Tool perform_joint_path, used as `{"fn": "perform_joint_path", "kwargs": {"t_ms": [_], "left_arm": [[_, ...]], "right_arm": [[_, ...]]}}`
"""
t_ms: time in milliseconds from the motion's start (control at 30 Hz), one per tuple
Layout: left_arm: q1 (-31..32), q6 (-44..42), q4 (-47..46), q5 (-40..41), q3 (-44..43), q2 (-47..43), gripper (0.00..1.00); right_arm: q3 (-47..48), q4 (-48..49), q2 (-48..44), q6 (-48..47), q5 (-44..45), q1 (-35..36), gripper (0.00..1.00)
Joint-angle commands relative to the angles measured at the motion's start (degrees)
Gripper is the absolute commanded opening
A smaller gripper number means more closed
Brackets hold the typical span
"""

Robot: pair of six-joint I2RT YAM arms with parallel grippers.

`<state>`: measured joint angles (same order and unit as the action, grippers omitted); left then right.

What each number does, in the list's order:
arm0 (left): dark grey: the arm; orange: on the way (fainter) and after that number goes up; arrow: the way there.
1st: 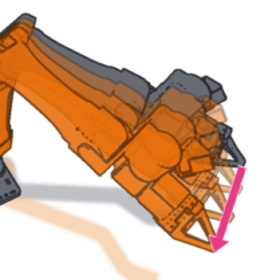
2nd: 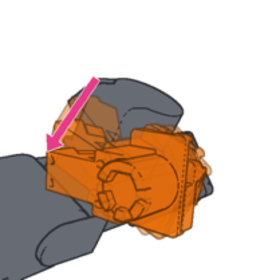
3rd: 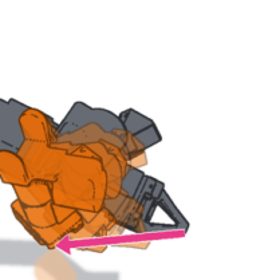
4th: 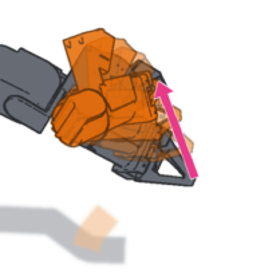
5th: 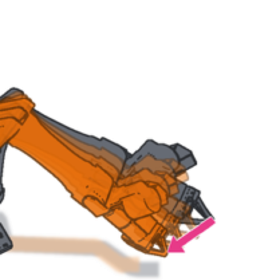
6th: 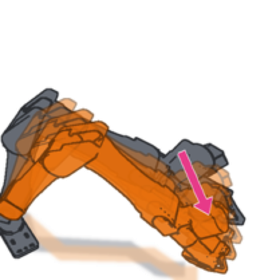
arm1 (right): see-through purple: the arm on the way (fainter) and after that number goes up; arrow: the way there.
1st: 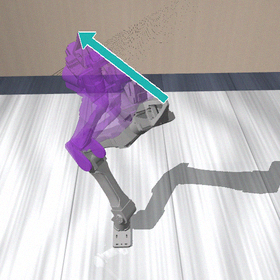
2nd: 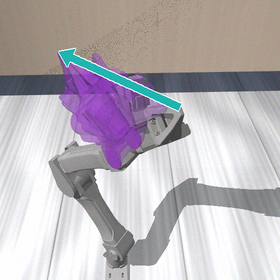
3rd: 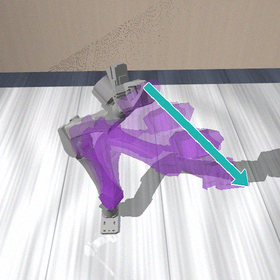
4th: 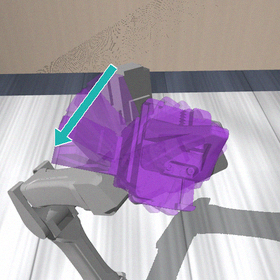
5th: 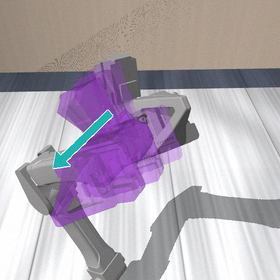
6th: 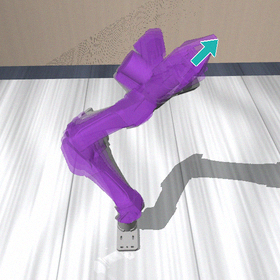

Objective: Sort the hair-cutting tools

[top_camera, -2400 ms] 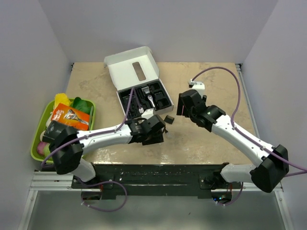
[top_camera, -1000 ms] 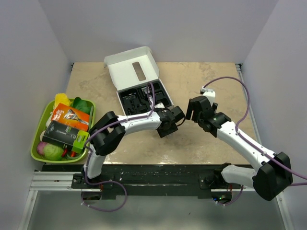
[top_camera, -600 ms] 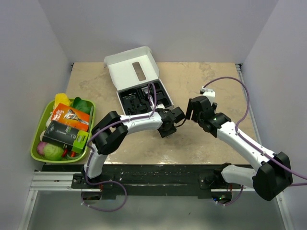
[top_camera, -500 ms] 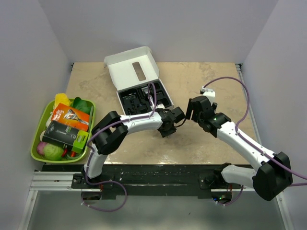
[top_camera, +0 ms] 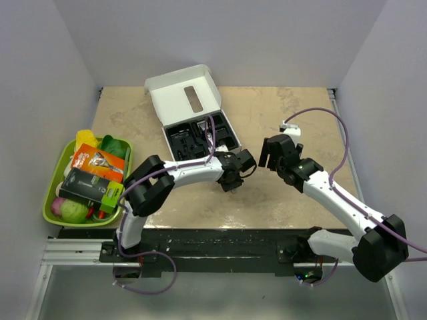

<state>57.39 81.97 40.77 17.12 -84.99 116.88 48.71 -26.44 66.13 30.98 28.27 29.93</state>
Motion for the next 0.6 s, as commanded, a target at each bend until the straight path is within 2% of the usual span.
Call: {"fn": "perform_joint_path", "kwargs": {"t_ms": [0, 167, 333, 433, 567], "left_arm": [[0.3, -3.8, -0.6, 0.4, 2.7, -8.9, 0.00], [0.3, -6.7, 2.3, 2.3, 6.7, -18.0, 0.00], [-0.2, -9.2, 10.1, 6.8, 6.9, -25.6, 0.00], [-2.0, -11.2, 12.7, 7.7, 7.1, -28.4, 0.00], [-8.1, -15.7, 12.1, 7.6, 10.1, -31.7, 0.00]], "right_arm": [[0.7, -0.3, -1.7, 0.0, -0.7, -0.2, 0.80], [-0.4, 0.5, -1.4, 0.7, -2.0, -0.1, 0.80], [-0.7, 0.7, -2.2, 1.4, -3.7, -0.1, 0.79], [-0.7, 1.1, -2.9, 1.7, -5.2, -0.1, 0.79], [-0.1, 0.4, -2.9, 1.7, -6.0, -0.1, 0.77]]}}
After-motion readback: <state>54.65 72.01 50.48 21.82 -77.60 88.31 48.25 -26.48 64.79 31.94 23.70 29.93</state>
